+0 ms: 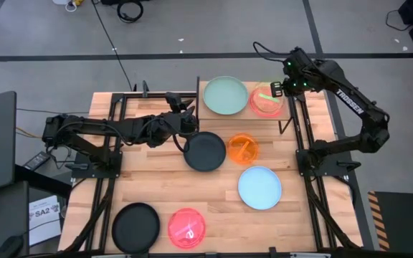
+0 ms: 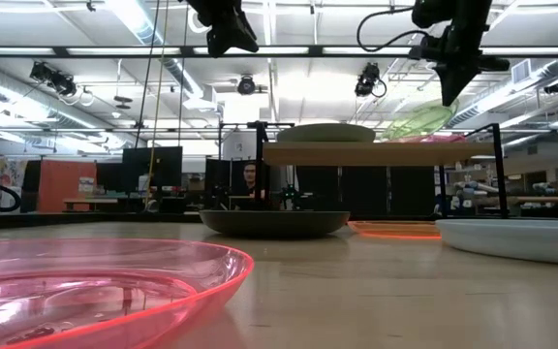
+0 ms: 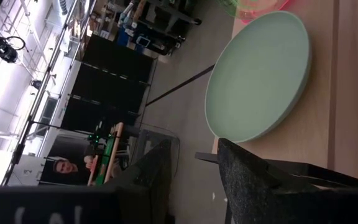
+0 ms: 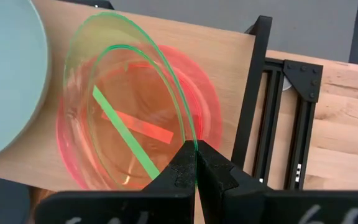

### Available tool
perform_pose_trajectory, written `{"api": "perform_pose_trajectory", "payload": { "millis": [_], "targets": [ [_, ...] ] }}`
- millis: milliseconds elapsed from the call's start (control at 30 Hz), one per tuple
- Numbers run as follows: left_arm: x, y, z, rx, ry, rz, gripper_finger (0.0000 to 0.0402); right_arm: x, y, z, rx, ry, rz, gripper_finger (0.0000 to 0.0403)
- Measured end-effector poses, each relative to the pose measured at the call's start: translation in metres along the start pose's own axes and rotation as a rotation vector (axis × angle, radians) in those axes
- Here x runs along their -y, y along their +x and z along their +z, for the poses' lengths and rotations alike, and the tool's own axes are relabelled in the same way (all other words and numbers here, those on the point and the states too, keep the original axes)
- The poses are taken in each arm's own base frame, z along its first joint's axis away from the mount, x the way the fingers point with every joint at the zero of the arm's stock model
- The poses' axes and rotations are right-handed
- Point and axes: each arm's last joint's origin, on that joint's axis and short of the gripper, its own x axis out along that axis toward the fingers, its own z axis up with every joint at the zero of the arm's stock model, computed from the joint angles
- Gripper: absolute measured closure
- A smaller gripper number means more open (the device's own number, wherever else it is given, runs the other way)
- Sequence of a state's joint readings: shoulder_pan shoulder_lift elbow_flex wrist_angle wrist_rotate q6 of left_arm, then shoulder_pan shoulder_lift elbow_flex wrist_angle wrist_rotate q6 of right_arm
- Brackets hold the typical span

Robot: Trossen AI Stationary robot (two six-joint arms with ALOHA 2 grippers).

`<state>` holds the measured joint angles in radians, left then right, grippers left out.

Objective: Place and stack plates onto a shelf
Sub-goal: Stack the green plate on top of the pink plate on the shelf, then stack the top black plate on top of the blue plate on the shelf

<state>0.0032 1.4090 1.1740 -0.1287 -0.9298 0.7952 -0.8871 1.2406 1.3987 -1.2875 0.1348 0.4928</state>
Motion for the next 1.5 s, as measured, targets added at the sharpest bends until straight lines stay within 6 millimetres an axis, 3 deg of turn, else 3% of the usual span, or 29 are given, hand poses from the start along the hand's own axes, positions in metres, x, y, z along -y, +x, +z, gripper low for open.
{"api": "perform_pose_trajectory", "payload": {
  "millis": [633,1233,1500],
  "targets": [
    [0.0,0.0,0.0,0.0,0.0,0.0,0.0264,-0.0017,0.0048,0.0023,-0.011,0.001,-0.013,0.0368],
    [0.0,0.0,0.0,0.0,0.0,0.0,0.0264,-0.0004,0.0048,0.0029,0.012,-0.026,-0.059,0.0281],
    [0.0,0.0,0.0,0.0,-0.001,0.0,0.0264,-0.0004,0.0046,0.0028,0.011,-0.027,-0.056,0.0262]
  ]
}}
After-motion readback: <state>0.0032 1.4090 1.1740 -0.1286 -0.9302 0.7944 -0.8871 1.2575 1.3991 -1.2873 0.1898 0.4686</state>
